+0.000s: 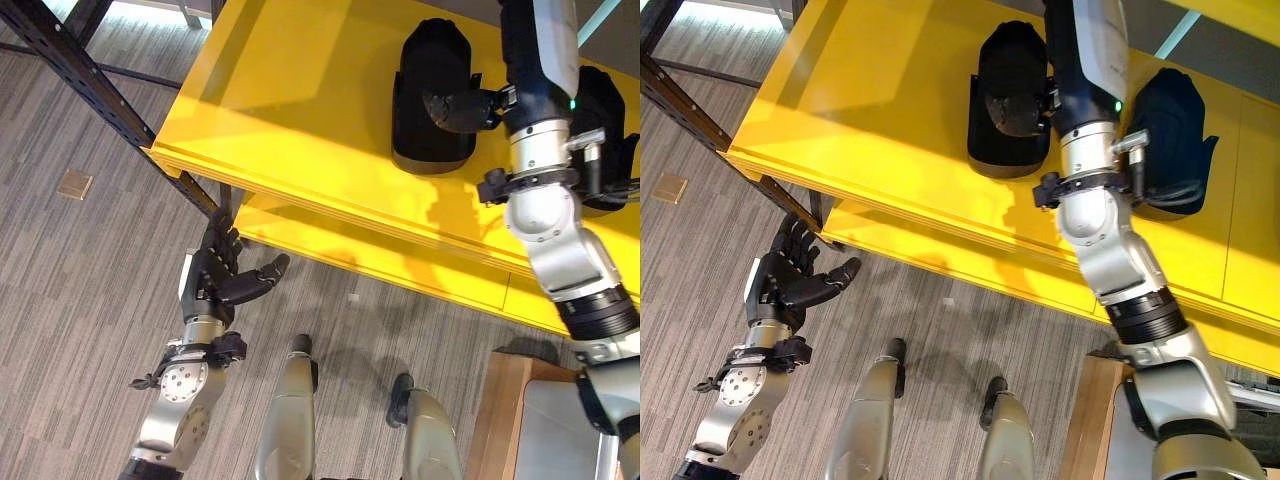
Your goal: Move parts from the plastic box to the shelf.
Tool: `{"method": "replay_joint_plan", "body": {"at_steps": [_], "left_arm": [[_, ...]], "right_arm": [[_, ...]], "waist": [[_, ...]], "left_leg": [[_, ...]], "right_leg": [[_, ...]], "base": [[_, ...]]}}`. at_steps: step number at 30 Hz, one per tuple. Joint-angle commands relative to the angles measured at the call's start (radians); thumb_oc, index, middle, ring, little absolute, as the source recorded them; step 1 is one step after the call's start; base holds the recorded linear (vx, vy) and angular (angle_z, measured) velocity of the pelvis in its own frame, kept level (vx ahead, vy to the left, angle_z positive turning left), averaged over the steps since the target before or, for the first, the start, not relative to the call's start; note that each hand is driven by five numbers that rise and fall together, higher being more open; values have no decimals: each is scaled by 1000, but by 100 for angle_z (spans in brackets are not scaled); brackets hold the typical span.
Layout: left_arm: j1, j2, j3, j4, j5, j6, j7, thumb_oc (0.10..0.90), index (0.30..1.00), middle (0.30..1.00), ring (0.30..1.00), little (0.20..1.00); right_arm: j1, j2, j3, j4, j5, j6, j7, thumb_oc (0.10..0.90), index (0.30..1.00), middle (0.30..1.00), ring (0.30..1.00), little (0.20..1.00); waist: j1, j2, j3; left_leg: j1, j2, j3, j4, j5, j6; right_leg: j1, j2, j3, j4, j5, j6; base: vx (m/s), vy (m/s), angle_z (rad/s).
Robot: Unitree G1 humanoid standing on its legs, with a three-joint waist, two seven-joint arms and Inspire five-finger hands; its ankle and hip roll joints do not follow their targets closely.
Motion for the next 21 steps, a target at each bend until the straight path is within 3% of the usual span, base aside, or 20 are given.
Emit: {"method": "replay_joint_plan", "body": {"at_steps": [1,6,12,21], "left_arm": [[28,46,53,-158,13,-91,-35,900,1000,1000,1000,1000],[38,46,60,-156,13,-93,-41,900,1000,1000,1000,1000],[44,51,67,-164,12,-93,-44,900,1000,1000,1000,1000],[42,58,71,-163,10,-102,-39,900,1000,1000,1000,1000]], "right_arm": [[-137,-66,-4,-32,-16,-63,-11,900,1000,1000,1000,1000],[-153,-141,32,1,-6,-64,18,900,1000,1000,1000,1000],[-200,-173,89,72,4,-54,43,900,1000,1000,1000,1000],[-283,-135,157,202,22,-43,37,900,1000,1000,1000,1000]], "waist": [[-6,-13,-101],[-8,-18,-99],[-4,-18,-94],[6,-11,-85]], "left_leg": [[58,138,-6,-54,-4,-43],[65,142,-5,-55,-7,-48],[70,144,-5,-64,0,-50],[64,138,-6,-69,7,-50]], "right_leg": [[76,-10,39,-13,-15,-17],[78,-10,40,-8,-22,-16],[80,-9,37,-11,-21,-17],[79,-12,30,-12,-17,-17]], "base": [[0,0,0],[0,0,0],[0,0,0],[0,0,0]]}}
